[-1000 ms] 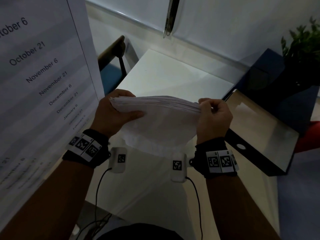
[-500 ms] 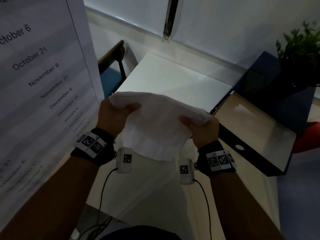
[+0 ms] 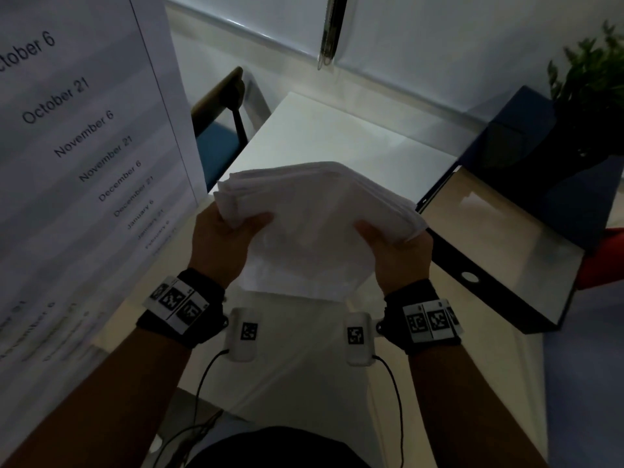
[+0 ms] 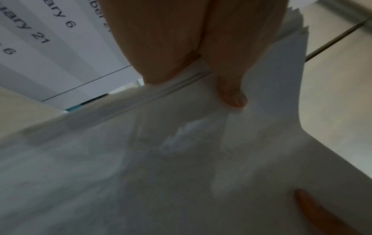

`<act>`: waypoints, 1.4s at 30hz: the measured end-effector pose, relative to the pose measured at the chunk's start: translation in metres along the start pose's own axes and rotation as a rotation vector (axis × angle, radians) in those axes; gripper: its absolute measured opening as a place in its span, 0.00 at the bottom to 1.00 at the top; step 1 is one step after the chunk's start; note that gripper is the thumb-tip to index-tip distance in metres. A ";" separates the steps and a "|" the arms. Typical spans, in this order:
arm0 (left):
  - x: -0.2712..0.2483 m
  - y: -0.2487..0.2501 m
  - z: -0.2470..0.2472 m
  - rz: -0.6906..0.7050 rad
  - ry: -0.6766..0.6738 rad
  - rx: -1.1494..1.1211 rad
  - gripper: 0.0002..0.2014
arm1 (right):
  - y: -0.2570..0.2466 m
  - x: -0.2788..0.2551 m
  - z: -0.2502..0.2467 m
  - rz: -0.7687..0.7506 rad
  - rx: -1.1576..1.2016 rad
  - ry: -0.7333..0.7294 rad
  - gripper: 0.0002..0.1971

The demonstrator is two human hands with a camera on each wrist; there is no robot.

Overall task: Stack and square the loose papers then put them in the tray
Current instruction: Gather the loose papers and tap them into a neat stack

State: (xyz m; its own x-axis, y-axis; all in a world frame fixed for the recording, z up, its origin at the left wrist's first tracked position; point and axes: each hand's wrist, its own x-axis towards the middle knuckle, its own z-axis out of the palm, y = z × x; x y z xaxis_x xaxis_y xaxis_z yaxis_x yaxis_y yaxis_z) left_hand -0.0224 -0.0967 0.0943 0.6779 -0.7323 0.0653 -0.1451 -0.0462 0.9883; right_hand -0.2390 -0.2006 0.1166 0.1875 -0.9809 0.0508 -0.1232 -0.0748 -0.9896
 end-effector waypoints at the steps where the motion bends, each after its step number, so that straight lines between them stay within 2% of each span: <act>1: -0.001 0.000 0.000 0.029 0.004 0.002 0.15 | -0.001 -0.001 -0.002 -0.023 0.000 0.005 0.16; 3: -0.006 -0.001 -0.001 0.043 -0.028 0.036 0.18 | 0.001 -0.005 -0.006 -0.047 -0.027 0.005 0.16; 4: -0.008 0.000 -0.002 0.052 -0.038 0.058 0.23 | 0.002 -0.007 -0.006 -0.068 -0.030 0.006 0.16; 6: -0.011 0.005 -0.003 0.144 0.003 0.044 0.27 | -0.007 -0.008 -0.003 -0.138 0.018 0.058 0.15; 9: -0.010 0.026 0.006 0.279 0.133 -0.077 0.19 | -0.023 -0.003 0.006 -0.220 0.110 0.164 0.08; 11: -0.004 0.037 0.013 0.290 0.234 -0.089 0.13 | -0.027 0.001 0.011 -0.223 0.066 0.229 0.01; 12: -0.001 0.040 0.015 0.279 0.272 -0.076 0.10 | -0.027 0.003 0.012 -0.213 0.049 0.254 0.01; 14: 0.005 0.041 0.016 0.261 0.286 -0.080 0.05 | -0.027 0.004 0.012 -0.192 0.078 0.263 0.04; 18: 0.010 0.039 0.014 0.283 0.285 -0.047 0.05 | -0.025 0.005 0.017 -0.203 0.032 0.231 0.08; 20: 0.012 0.040 0.014 0.289 0.270 -0.062 0.06 | -0.024 0.005 0.016 -0.190 0.088 0.217 0.11; 23: 0.013 0.041 0.010 0.310 0.173 -0.074 0.09 | -0.019 0.002 0.009 -0.187 0.202 0.092 0.27; 26: 0.013 0.037 0.008 0.267 0.135 -0.112 0.10 | -0.010 0.000 0.005 -0.130 0.164 0.029 0.39; 28: 0.015 0.035 0.007 0.224 0.137 -0.134 0.10 | -0.003 0.001 0.005 -0.064 0.103 0.024 0.40; 29: 0.016 0.035 0.006 0.211 0.145 -0.114 0.10 | 0.001 0.003 0.005 -0.044 0.086 0.013 0.37; 32: 0.021 0.039 0.003 0.199 0.175 -0.007 0.13 | 0.012 0.005 0.007 -0.007 0.120 -0.006 0.19; 33: 0.021 0.043 0.001 0.233 0.174 0.058 0.16 | 0.014 0.005 0.008 0.005 0.134 -0.005 0.15; 35: 0.019 0.055 -0.001 0.446 0.157 0.374 0.25 | 0.016 0.007 0.010 0.002 0.136 -0.004 0.14; 36: 0.018 0.065 -0.001 0.581 0.105 0.590 0.31 | 0.013 0.008 0.012 -0.005 0.135 -0.017 0.14; 37: 0.015 0.076 0.001 0.658 0.019 0.789 0.37 | 0.009 0.010 0.014 -0.020 0.129 -0.040 0.14; 39: 0.013 0.095 0.005 0.650 -0.170 1.070 0.42 | -0.005 0.013 0.019 -0.117 0.050 -0.116 0.13; 40: 0.014 0.101 0.006 0.619 -0.244 1.151 0.39 | -0.015 0.014 0.021 -0.197 -0.031 -0.166 0.11; 42: 0.017 0.105 0.003 0.605 -0.316 1.180 0.19 | -0.035 0.017 0.026 -0.386 -0.216 -0.232 0.04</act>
State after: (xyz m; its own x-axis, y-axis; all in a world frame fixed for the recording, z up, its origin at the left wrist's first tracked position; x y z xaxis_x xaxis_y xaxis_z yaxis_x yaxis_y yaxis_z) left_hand -0.0278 -0.1162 0.1990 0.1199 -0.9605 0.2512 -0.9900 -0.0970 0.1020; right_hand -0.2064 -0.2096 0.1482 0.4682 -0.8105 0.3520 -0.1963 -0.4838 -0.8529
